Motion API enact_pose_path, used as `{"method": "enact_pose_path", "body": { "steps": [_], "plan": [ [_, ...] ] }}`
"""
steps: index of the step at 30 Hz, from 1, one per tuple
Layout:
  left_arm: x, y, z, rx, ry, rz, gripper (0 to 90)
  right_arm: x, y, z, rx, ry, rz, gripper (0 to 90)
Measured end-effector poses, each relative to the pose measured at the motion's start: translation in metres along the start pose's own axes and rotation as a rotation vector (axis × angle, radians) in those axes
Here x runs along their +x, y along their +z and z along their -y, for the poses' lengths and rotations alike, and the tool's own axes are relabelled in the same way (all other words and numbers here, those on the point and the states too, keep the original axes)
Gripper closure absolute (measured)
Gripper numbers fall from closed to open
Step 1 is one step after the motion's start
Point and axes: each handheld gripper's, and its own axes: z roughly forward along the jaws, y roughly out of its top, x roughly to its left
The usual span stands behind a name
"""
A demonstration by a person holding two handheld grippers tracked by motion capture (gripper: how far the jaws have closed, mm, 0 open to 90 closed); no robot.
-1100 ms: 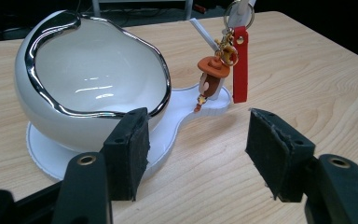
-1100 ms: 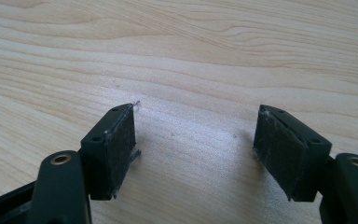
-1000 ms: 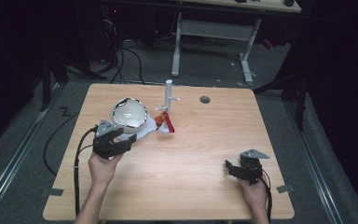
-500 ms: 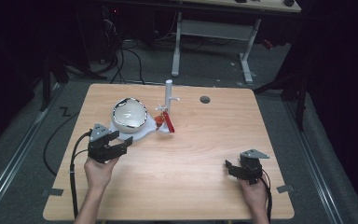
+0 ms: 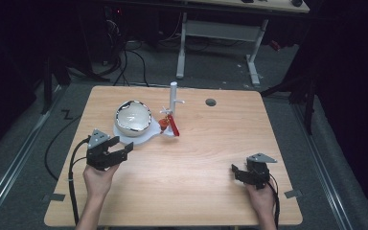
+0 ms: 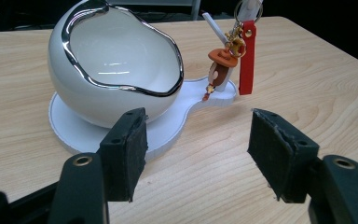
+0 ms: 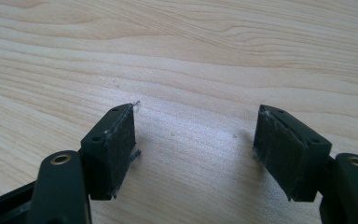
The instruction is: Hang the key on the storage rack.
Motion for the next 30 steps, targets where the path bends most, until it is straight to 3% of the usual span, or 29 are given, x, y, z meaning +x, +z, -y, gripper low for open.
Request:
{"method": "enact_pose_path", "body": {
  "steps": [30],
  "plan": [
    [0.005,-0.014,0.018,-0.005,-0.034,-0.007,35.9,0.000,0.000,0.000,0.000,0.001,0.001,29.8]
  ]
}}
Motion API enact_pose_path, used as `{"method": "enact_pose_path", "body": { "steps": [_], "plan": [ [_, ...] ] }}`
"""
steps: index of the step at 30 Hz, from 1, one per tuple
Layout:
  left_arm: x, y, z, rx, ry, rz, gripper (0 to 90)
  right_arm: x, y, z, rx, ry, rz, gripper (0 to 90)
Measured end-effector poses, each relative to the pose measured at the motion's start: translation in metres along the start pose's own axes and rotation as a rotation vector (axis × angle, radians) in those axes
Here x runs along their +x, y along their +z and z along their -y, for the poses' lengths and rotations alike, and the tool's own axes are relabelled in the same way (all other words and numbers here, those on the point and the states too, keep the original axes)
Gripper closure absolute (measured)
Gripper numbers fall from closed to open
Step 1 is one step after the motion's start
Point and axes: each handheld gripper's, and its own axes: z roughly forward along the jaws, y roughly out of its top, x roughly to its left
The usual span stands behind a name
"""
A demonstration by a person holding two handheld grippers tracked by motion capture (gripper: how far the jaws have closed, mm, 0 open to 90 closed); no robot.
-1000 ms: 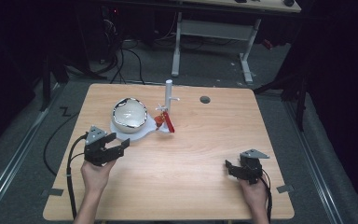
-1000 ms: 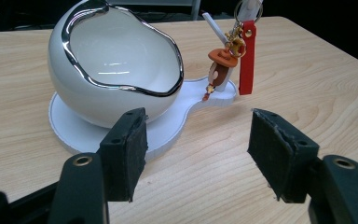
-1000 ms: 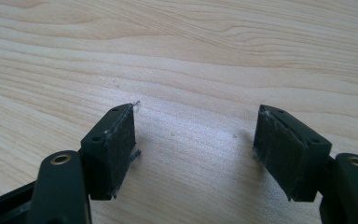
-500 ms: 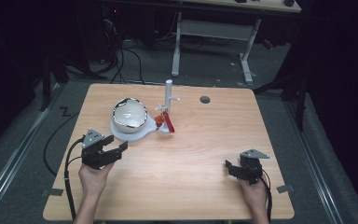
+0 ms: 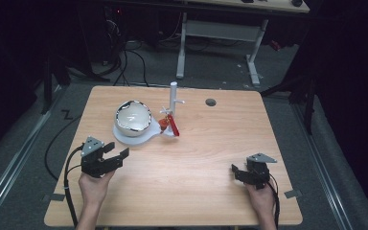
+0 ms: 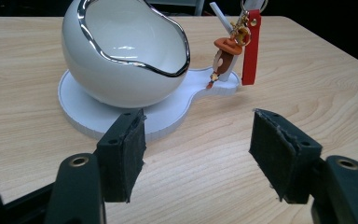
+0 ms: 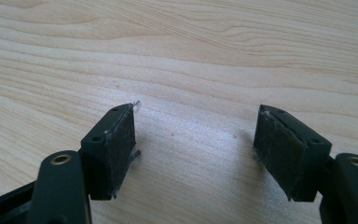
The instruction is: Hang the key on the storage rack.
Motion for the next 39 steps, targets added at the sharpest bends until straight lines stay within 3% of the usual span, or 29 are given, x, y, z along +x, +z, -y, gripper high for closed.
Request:
{"method": "enact_pose_path", "body": {
  "steps": [39],
  "plan": [
    [0.002,-0.002,0.031,0.028,-0.033,-0.017,35.6,0.000,0.000,0.000,0.000,0.001,0.000,29.7]
  ]
}}
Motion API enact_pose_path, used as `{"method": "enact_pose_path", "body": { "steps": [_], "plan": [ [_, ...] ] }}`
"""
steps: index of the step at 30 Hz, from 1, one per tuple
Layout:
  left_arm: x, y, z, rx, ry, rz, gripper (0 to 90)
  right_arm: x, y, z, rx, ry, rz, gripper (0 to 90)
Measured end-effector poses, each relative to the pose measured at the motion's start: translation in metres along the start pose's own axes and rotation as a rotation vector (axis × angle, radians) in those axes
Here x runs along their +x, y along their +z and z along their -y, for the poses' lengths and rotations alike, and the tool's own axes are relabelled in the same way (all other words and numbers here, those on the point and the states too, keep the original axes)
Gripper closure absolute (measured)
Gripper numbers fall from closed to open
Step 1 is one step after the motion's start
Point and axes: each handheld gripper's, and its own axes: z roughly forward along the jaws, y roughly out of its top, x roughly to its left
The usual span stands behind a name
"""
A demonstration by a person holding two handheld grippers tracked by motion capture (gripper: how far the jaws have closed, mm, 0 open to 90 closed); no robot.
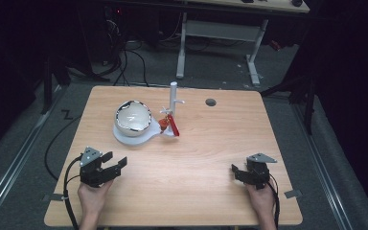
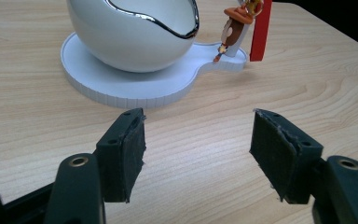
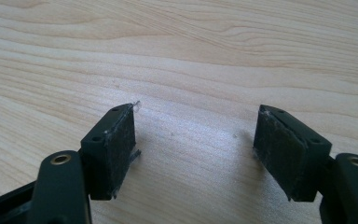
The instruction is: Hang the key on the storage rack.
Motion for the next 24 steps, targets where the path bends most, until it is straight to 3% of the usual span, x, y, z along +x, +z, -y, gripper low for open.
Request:
{"method": "enact_pose_path", "body": {
  "steps": [24],
  "plan": [
    [-0.001,0.026,0.020,0.085,0.006,-0.035,35.6,0.000,0.000,0.000,0.000,0.000,0.000,29.7]
  ]
}}
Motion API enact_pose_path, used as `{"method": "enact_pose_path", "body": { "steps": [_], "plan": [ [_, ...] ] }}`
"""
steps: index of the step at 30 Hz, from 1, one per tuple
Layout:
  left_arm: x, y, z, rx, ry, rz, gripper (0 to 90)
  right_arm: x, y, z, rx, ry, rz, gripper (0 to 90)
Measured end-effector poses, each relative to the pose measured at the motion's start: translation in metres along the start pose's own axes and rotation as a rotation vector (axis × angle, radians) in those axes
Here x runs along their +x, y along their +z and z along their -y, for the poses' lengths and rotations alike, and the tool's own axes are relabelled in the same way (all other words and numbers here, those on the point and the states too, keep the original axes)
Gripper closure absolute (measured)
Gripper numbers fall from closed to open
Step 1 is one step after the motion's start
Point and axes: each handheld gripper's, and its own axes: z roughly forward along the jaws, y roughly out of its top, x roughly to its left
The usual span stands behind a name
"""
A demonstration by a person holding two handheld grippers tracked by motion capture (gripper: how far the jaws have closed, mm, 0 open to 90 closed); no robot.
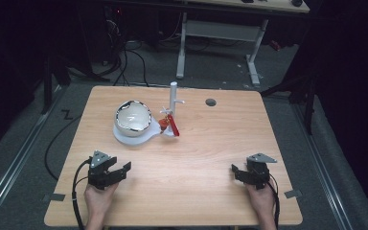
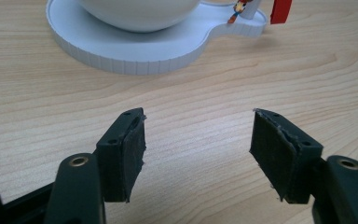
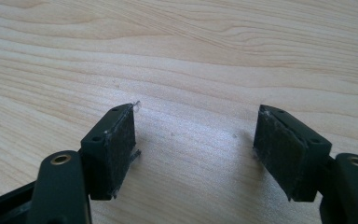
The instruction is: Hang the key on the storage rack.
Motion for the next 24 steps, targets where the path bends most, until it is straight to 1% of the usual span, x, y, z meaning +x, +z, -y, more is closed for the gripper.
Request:
{"method": "enact_pose_path", "body": {
  "steps": [9,10,14,24],
  "plan": [
    [0.000,0.011,0.006,0.033,0.010,-0.023,35.6,0.000,0.000,0.000,0.000,0.000,0.000,29.8],
    [0.000,0.012,0.007,0.039,0.017,-0.029,35.6,0.000,0.000,0.000,0.000,0.001,0.000,29.8],
    [0.001,0.017,0.009,0.052,0.017,-0.042,35.6,0.000,0.000,0.000,0.000,0.001,0.000,29.8],
    [0.002,0.023,0.011,0.066,0.030,-0.068,35.6,0.000,0.000,0.000,0.000,0.000,0.000,29.8]
  ]
}}
